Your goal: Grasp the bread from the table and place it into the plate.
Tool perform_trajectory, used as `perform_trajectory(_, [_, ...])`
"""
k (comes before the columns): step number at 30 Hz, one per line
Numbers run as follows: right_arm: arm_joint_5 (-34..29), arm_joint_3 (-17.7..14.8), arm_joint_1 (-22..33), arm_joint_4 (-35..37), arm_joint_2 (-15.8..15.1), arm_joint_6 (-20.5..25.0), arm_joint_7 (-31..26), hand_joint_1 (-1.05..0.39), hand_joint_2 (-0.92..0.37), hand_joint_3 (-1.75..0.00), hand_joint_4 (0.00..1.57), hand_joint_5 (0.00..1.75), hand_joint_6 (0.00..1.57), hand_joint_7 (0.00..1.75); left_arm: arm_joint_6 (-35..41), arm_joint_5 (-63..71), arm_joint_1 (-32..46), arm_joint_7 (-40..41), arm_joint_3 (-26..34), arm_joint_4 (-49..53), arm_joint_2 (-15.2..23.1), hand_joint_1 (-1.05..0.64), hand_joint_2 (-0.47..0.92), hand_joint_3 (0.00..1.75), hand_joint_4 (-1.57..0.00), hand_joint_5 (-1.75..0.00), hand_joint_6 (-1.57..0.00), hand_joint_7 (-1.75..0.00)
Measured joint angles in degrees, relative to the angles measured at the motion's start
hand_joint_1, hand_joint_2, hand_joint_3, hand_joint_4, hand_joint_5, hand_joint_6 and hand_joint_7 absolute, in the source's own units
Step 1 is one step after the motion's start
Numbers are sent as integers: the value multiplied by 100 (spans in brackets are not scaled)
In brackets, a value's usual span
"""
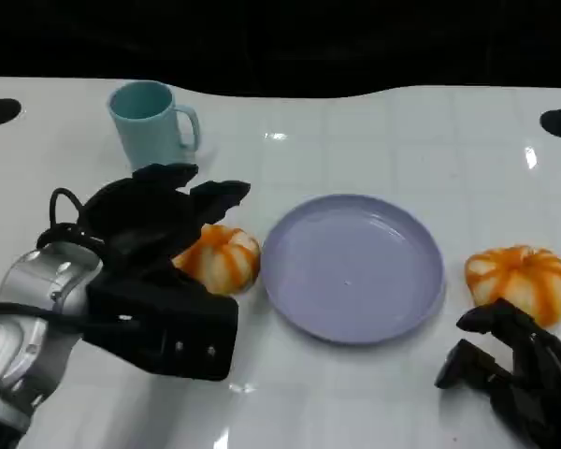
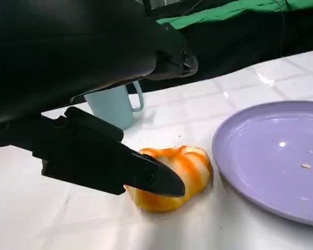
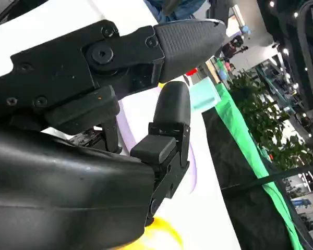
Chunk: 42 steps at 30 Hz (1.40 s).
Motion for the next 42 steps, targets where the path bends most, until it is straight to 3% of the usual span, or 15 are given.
perform_trajectory(10, [-17,61,107,-197,27,64,-90,-52,-92,-22,70,147,62,117,474,61,-1110,15,-748,2190,-654,-63,85,0,-3,-5,-10,0])
perform_trajectory(15, [-18,78,145,-261,22,79,-110,-53,-92,-20,69,147,61,118,482,19,-1357,104,-933,2815,-791,-63,84,0,-6,-7,-13,-1])
perform_trajectory(20, [-19,131,180,-341,13,171,-117,-53,-92,-20,69,148,60,120,396,-12,-1816,504,-1193,4365,-1233,-63,83,0,-7,-7,-15,-2])
perform_trajectory(29, [-7,154,214,-393,3,207,-107,-52,-92,-21,68,147,59,119,328,-182,-2388,782,-1345,5601,-1598,-60,86,1,-6,-6,-15,-1])
perform_trajectory(34, [-5,150,214,-382,0,219,-81,-53,-92,-21,71,144,63,114,252,-254,-2443,1303,-1379,5964,-1721,-47,91,2,-21,-12,-28,-5])
perform_trajectory(37, [-4,147,216,-386,0,218,-82,-52,-92,-21,71,144,63,114,53,-295,-2362,1987,-1368,6125,-1732,-29,92,20,-70,-37,-74,-13])
perform_trajectory(38, [-4,146,218,-390,1,218,-83,-53,-92,-20,71,144,63,114,-11,-319,-2348,2185,-1354,6174,-1733,-31,92,16,-81,-60,-91,-13])
perform_trajectory(39, [-4,145,220,-393,1,218,-83,-53,-92,-20,71,144,63,114,-55,-328,-2343,2393,-1334,6218,-1733,-32,92,12,-83,-85,-104,-11])
perform_trajectory(40, [-3,145,220,-393,1,219,-82,-53,-92,-20,71,144,63,115,-83,-333,-2345,2574,-1318,6255,-1733,-29,92,15,-79,-130,-116,-16])
perform_trajectory(41, [-1,145,219,-393,1,220,-81,-53,-92,-20,70,144,62,115,-105,-335,-2344,2750,-1312,6283,-1733,-27,92,23,-73,-152,-109,-37])
perform_trajectory(42, [3,145,219,-392,1,220,-74,-53,-92,-20,70,144,62,115,-128,-337,-2344,2936,-1310,6314,-1733,-27,92,28,-71,-163,-93,-73])
